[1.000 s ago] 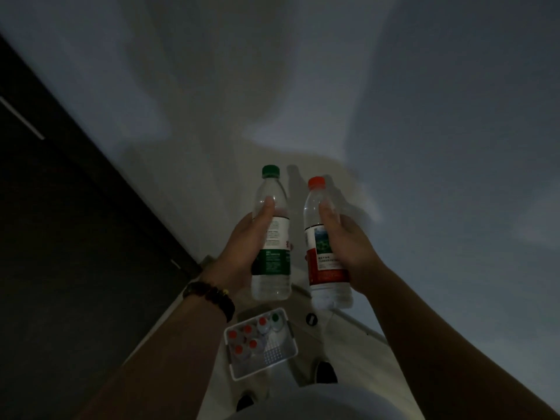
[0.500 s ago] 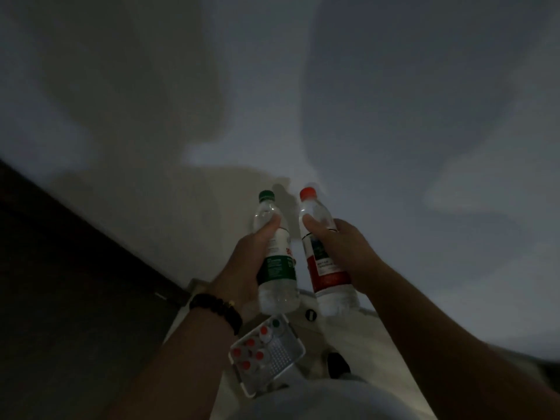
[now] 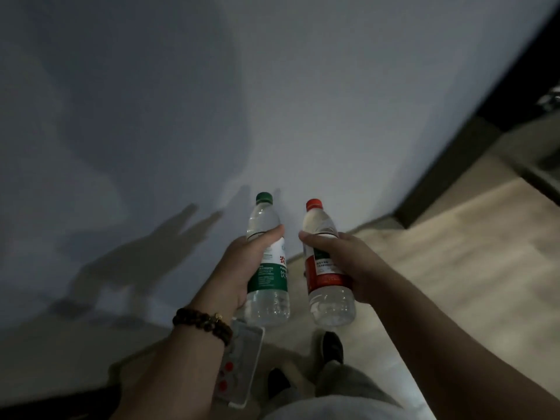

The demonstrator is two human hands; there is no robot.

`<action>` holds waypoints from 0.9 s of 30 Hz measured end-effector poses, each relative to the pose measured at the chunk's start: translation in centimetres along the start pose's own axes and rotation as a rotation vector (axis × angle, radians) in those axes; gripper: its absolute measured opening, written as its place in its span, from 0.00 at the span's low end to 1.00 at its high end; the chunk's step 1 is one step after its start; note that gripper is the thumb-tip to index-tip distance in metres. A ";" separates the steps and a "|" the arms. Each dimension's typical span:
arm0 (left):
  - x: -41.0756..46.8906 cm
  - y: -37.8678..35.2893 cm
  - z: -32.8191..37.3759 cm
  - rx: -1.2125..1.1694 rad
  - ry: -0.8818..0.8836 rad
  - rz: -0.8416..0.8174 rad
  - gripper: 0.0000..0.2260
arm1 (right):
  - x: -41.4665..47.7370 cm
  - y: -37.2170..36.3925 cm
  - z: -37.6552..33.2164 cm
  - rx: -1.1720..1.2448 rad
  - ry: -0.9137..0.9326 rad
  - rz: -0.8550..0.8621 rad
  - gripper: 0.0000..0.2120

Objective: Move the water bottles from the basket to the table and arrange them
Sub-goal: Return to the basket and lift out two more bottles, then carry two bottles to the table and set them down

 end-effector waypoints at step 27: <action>1.5 -64.4 -16.5 0.575 0.157 -0.697 0.20 | -40.5 46.5 19.0 0.619 0.219 0.941 0.24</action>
Point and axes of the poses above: each hand's wrist, its own x-axis towards the middle knuckle, its own y-axis out of the back of the hand, z = x × y, the point moved 5 cm from there along x, towards the middle knuckle, and after that the axes turned 12 degrees about -z, right-handed, at the moved point
